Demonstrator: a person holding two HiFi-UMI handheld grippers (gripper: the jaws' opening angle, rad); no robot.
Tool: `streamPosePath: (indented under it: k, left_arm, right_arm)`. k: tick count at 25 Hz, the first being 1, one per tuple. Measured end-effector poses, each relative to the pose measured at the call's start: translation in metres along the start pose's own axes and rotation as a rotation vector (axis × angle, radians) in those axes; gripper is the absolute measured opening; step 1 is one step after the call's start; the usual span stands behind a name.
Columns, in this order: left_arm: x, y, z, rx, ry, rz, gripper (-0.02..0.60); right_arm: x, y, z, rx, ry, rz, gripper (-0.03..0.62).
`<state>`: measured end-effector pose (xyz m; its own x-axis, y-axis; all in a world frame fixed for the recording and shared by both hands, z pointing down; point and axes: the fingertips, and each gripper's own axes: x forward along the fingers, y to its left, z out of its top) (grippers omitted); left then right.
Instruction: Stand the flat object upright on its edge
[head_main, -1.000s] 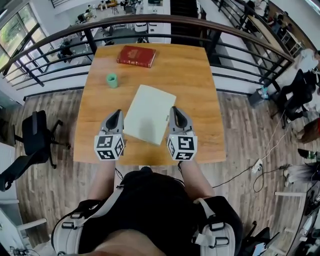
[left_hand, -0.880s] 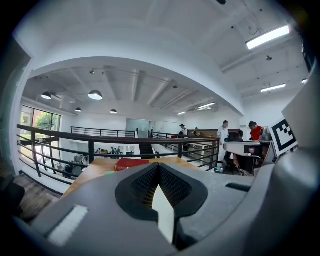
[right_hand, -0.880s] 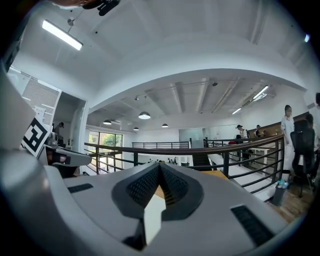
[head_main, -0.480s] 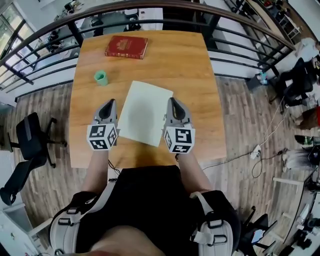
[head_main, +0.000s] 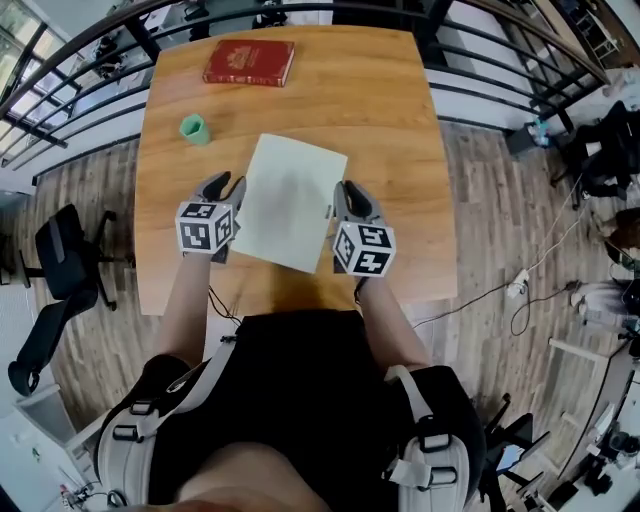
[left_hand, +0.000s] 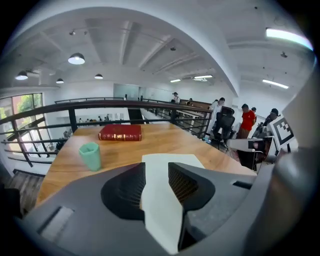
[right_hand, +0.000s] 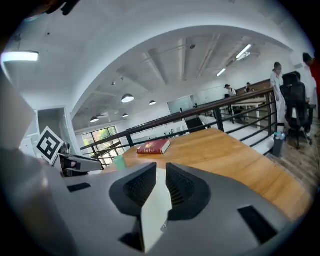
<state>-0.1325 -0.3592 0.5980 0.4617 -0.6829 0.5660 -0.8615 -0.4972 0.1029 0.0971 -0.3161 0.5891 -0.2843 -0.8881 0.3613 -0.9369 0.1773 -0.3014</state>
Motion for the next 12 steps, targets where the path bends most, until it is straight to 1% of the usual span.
streamPosePath:
  k: [1, 7, 9, 12]
  left_arm:
    - [0.007, 0.001, -0.008, -0.004, 0.036, -0.016, 0.134]
    - [0.037, 0.012, -0.053, -0.059, 0.215, -0.115, 0.179]
    - [0.045, 0.018, -0.061, -0.09, 0.248, -0.125, 0.183]
    - [0.056, 0.028, -0.072, -0.179, 0.273, -0.135, 0.183]
  right_arm:
    - [0.003, -0.004, -0.01, 0.032, 0.031, 0.003, 0.049]
    - [0.018, -0.014, -0.067, 0.233, 0.194, 0.035, 0.157]
    - [0.021, -0.016, -0.083, 0.288, 0.237, 0.049, 0.173]
    - [0.028, -0.015, -0.11, 0.318, 0.315, 0.071, 0.185]
